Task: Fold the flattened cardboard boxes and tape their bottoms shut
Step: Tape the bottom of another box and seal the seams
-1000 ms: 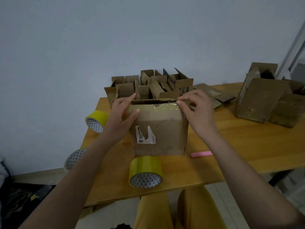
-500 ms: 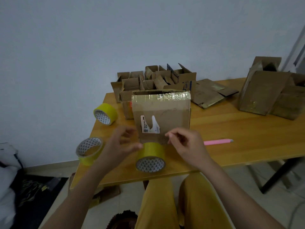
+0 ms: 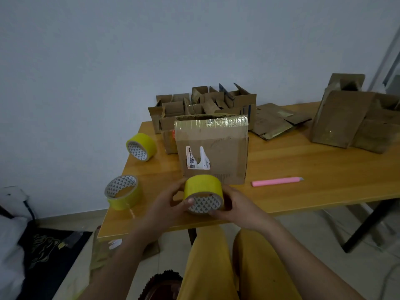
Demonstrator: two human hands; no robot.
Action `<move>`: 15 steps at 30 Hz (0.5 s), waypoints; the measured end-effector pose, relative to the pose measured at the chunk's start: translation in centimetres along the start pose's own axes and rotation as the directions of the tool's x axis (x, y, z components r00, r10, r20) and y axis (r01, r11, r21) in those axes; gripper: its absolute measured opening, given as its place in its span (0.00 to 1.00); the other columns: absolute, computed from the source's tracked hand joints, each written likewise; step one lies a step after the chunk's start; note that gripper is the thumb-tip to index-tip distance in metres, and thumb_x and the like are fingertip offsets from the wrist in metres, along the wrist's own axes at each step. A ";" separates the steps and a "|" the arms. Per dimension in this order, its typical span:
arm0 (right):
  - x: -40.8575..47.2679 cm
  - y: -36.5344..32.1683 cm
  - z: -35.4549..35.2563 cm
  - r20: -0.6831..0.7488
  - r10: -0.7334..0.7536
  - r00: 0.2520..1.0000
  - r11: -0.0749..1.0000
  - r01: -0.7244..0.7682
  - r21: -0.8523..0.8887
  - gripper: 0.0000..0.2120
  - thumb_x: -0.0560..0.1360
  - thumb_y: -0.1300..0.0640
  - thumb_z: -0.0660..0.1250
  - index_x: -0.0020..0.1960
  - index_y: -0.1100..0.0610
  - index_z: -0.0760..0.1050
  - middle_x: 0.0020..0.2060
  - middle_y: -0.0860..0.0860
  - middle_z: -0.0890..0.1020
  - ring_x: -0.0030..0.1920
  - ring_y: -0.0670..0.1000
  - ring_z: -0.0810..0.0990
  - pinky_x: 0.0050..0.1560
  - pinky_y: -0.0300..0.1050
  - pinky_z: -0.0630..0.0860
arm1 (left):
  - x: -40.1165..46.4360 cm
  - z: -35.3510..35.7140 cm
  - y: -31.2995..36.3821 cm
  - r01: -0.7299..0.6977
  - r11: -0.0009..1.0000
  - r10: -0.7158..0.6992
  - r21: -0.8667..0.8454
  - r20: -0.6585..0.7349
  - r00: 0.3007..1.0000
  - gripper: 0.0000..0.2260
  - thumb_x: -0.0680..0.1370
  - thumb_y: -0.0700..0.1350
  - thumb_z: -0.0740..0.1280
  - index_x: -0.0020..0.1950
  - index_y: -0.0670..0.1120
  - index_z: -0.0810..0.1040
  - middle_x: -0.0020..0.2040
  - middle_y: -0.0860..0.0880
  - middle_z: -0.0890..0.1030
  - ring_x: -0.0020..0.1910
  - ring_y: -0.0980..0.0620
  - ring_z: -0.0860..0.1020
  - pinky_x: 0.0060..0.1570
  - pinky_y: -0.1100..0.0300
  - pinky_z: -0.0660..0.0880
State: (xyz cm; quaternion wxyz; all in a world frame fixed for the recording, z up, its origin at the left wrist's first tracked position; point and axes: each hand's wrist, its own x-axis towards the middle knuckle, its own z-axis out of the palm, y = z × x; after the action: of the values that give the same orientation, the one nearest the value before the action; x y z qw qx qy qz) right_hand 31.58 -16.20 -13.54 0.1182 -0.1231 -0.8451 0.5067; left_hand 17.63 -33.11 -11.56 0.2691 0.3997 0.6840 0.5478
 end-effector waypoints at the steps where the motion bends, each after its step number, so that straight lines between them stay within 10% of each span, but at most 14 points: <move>1: -0.3 -0.3 0.0 -0.028 -0.008 1.000 0.999 0.009 0.052 0.23 0.72 0.54 0.75 0.63 0.44 0.72 0.58 0.43 0.79 0.58 0.39 0.77 0.59 0.39 0.76 | -0.1 0.2 0.6 -0.014 0.998 0.014 -0.054 0.000 1.000 0.19 0.72 0.48 0.68 0.63 0.58 0.73 0.62 0.51 0.77 0.59 0.50 0.80 0.52 0.52 0.81; 4: -0.5 -3.3 -1.6 -0.070 -0.018 0.997 0.987 0.029 0.161 0.18 0.75 0.57 0.72 0.60 0.44 0.71 0.53 0.36 0.80 0.56 0.30 0.75 0.53 0.28 0.73 | 0.2 -0.1 3.1 -0.075 0.971 0.068 -0.226 -0.036 0.997 0.19 0.74 0.48 0.66 0.65 0.56 0.73 0.64 0.47 0.76 0.59 0.46 0.80 0.51 0.48 0.80; 9: 0.8 -8.4 -4.6 -0.046 -0.067 0.997 0.926 0.079 0.369 0.28 0.69 0.53 0.73 0.67 0.53 0.69 0.54 0.50 0.84 0.56 0.50 0.82 0.57 0.47 0.79 | 1.6 -1.8 8.4 -0.177 0.933 0.145 -0.313 -0.122 0.982 0.22 0.77 0.52 0.63 0.70 0.46 0.71 0.61 0.40 0.79 0.60 0.41 0.79 0.53 0.44 0.80; 15: 2.2 -9.9 -6.4 -0.145 0.060 0.988 0.689 0.064 0.722 0.21 0.69 0.61 0.70 0.62 0.60 0.77 0.47 0.56 0.85 0.45 0.50 0.84 0.46 0.39 0.80 | 3.2 -3.0 11.3 -0.219 0.907 0.172 -0.359 -0.157 0.972 0.19 0.76 0.51 0.61 0.66 0.49 0.74 0.61 0.37 0.78 0.59 0.42 0.80 0.52 0.49 0.80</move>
State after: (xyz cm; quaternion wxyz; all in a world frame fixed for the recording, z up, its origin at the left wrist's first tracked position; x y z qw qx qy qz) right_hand 30.67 -14.65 -1.69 0.2239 -0.1050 -0.5647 0.7874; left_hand 16.33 -31.06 0.28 0.2418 0.3735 0.5386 0.7155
